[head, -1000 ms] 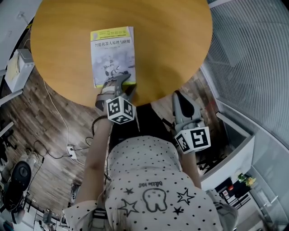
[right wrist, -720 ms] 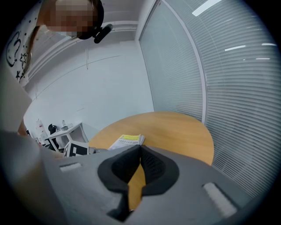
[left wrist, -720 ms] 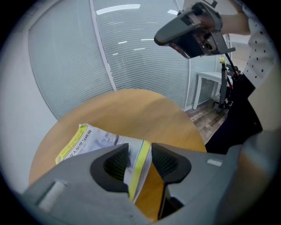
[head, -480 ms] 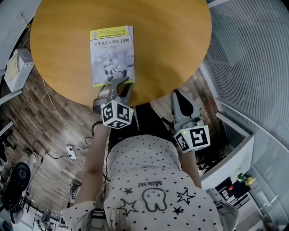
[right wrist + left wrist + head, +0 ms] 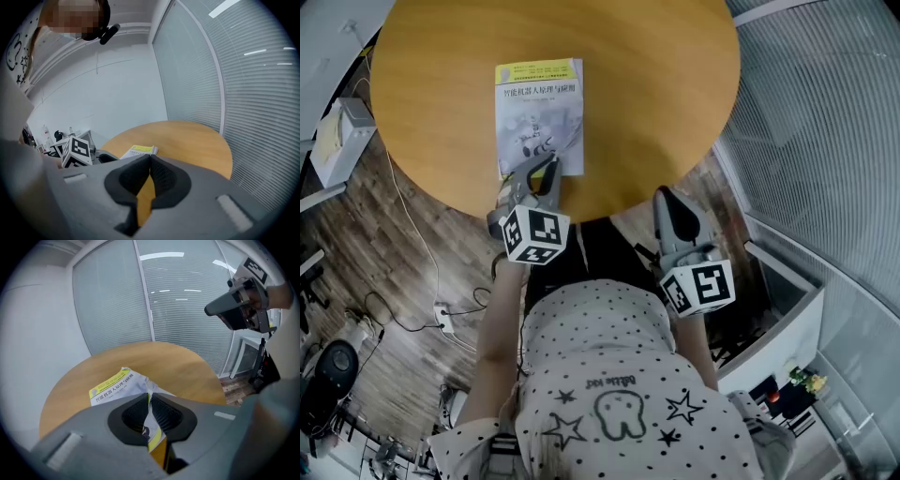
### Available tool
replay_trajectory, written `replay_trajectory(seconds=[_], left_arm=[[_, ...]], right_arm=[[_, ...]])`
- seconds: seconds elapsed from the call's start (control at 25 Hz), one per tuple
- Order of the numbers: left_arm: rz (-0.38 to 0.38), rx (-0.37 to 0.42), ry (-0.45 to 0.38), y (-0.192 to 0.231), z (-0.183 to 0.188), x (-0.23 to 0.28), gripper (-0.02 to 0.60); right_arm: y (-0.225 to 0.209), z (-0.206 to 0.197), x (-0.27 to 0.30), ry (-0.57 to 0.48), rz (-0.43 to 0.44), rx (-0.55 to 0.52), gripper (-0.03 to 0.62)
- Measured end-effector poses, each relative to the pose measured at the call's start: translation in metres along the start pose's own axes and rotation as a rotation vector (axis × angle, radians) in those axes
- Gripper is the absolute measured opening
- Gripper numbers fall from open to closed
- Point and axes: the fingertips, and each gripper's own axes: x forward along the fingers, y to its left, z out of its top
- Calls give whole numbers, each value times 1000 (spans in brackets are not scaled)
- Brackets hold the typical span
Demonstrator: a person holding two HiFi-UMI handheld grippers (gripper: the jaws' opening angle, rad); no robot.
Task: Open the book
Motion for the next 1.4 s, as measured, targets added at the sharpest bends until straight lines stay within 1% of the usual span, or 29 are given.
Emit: replay_trajectory(seconds=[0.28, 0.76, 1.16, 1.4], left_arm=[[66, -37, -25, 20, 4, -16, 34], [228, -121, -54, 64, 2, -53, 32], [324, -172, -51, 88, -11, -77, 32], [375, -201, -36, 104, -21, -84, 32]], right_arm=[[7, 9, 4, -15, 13, -17, 5], [25, 25, 10, -40, 58, -60, 5], [39, 39, 16, -64, 86, -92, 5], [39, 44, 24, -69, 96, -101, 5]])
